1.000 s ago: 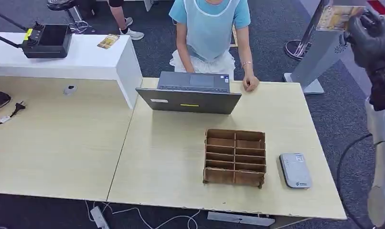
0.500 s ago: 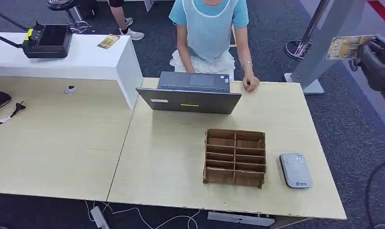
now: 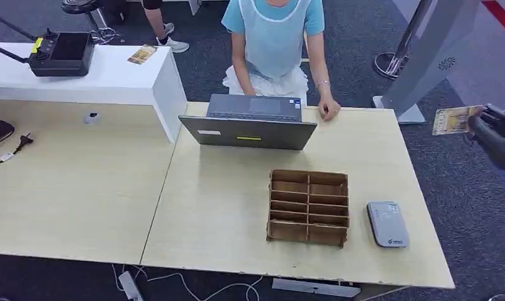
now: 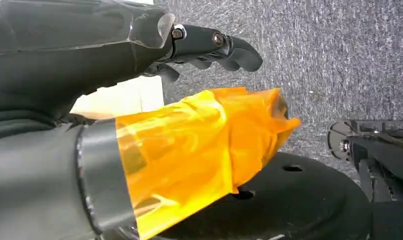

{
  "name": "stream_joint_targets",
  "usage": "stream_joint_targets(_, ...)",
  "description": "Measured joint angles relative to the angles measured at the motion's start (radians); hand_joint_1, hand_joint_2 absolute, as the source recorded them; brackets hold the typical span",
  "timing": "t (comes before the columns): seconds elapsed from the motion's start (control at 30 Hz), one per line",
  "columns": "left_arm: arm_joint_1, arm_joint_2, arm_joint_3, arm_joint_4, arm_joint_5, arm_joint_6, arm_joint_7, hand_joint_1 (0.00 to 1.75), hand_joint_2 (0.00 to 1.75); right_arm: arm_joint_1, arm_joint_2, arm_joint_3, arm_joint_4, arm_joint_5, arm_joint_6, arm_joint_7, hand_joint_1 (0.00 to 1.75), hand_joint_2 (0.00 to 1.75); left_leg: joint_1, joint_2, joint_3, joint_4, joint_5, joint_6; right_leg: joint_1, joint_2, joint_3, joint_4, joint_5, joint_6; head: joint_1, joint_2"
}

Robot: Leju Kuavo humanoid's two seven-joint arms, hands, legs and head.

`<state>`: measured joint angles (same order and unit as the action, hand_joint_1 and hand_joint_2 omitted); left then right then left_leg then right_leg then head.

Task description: Pass the card to the sensor for recognition and then transmit it.

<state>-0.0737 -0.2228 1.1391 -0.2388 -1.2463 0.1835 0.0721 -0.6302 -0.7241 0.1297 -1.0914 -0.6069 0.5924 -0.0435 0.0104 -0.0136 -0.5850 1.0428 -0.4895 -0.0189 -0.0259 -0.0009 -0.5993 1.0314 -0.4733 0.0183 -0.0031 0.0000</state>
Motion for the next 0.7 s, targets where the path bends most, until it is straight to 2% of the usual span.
stream_joint_targets(0.07, 0.001, 0.003, 0.000, 0.000, -0.004, 0.002, 0.000, 0.00, 0.00, 0.125, -0.043, 0.001, -0.021, 0.002, 0.005, -0.013, 1.75, 1.75, 0.000, 0.001, 0.000, 0.000, 0.000, 0.000, 0.000, 0.000, 0.000, 0.000, 0.000, 0.000, 0.000, 0.000)
stream_joint_targets(0.17, 0.001, 0.004, 0.000, 0.000, -0.005, 0.003, 0.000, 0.00, 0.00, 0.157, -0.051, 0.003, -0.026, 0.016, 0.005, -0.009, 1.75, 1.75, 0.000, 0.001, 0.000, 0.000, 0.000, 0.000, 0.000, 0.000, 0.000, 0.000, 0.000, 0.000, 0.000, 0.000)
stream_joint_targets(0.33, 0.001, 0.005, 0.000, 0.000, -0.008, 0.003, 0.000, 0.00, 0.00, 0.174, -0.059, 0.005, -0.027, 0.029, 0.005, -0.005, 1.75, 1.75, 0.000, 0.001, 0.000, 0.000, 0.000, 0.000, 0.000, 0.001, 0.000, 0.000, 0.000, 0.000, 0.000, 0.000)
stream_joint_targets(0.47, 0.000, 0.005, 0.000, 0.000, -0.012, 0.004, 0.002, 0.00, 0.00, 0.173, -0.069, 0.022, -0.026, 0.078, -0.001, 0.024, 1.75, 1.75, 0.000, 0.001, 0.000, 0.000, 0.000, 0.000, 0.000, 0.001, 0.000, 0.000, 0.000, 0.000, 0.000, 0.000)
stream_joint_targets(0.7, 0.000, 0.008, 0.000, 0.000, -0.022, 0.004, 0.002, 0.00, 0.00, 0.146, -0.077, 0.105, 0.008, 0.130, -0.003, 0.031, 1.75, 1.75, 0.000, 0.001, 0.000, 0.000, 0.000, 0.000, 0.000, 0.001, 0.000, 0.000, 0.000, 0.000, 0.000, 0.000)
